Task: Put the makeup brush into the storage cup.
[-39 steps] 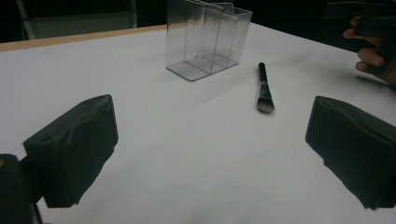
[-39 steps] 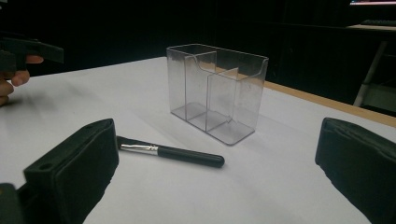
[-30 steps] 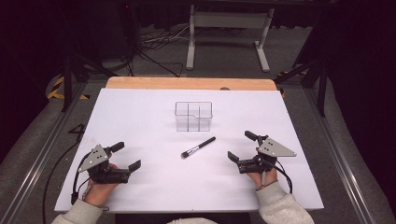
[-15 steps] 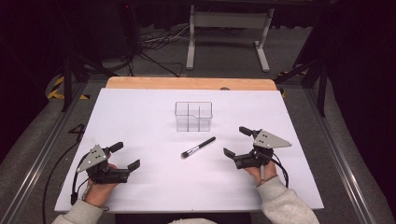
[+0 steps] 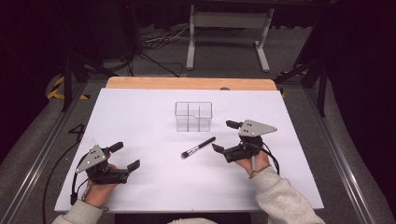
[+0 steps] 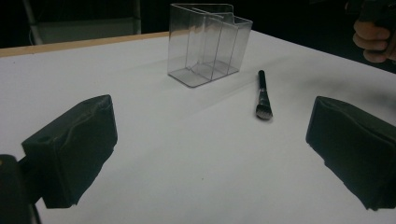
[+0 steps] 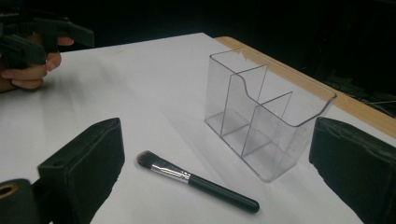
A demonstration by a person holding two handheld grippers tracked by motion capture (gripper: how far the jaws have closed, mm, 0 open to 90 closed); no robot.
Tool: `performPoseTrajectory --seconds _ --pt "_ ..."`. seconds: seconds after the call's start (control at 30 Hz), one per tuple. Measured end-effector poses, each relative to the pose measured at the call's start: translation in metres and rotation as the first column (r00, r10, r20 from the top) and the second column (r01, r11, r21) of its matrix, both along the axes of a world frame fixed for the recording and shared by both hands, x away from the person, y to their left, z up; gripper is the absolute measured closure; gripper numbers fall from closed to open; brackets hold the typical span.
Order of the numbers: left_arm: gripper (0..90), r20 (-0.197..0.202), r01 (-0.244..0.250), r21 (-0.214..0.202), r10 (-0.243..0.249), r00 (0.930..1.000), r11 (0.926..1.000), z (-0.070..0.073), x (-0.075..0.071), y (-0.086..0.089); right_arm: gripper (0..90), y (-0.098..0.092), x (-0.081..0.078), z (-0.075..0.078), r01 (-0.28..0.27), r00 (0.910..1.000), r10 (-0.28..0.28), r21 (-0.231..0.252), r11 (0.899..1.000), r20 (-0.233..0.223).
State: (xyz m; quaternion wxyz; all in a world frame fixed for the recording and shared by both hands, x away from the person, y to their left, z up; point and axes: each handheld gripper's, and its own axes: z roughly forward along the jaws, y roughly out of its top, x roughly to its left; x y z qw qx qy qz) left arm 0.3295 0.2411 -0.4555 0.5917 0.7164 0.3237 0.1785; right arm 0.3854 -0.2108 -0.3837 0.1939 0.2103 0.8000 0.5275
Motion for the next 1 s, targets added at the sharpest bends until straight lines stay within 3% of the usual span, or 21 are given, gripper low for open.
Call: performPoseTrajectory --seconds 0.13,0.47,0.8,1.0 --pt "2.8 0.009 0.003 -0.018 -0.003 1.0 0.9998 0.004 -0.001 0.0 3.8 0.011 0.008 0.006 -0.024 0.9989 0.022 -0.055 0.998 -0.042" --pt "2.8 0.024 0.004 -0.023 -0.003 0.9997 0.9997 0.009 -0.004 0.002 4.0 0.027 0.021 0.015 -0.066 0.9945 0.053 -0.147 0.987 -0.09" --pt "2.9 0.026 0.004 -0.02 -0.003 0.9997 0.9998 0.01 -0.004 0.002 4.3 0.04 0.032 0.023 -0.099 0.99 0.076 -0.199 0.975 -0.118" --pt "2.9 0.018 0.015 -0.024 -0.015 0.9997 0.9996 0.009 -0.004 0.003 4.2 0.049 0.038 0.028 -0.136 0.9823 0.099 -0.248 0.959 -0.159"
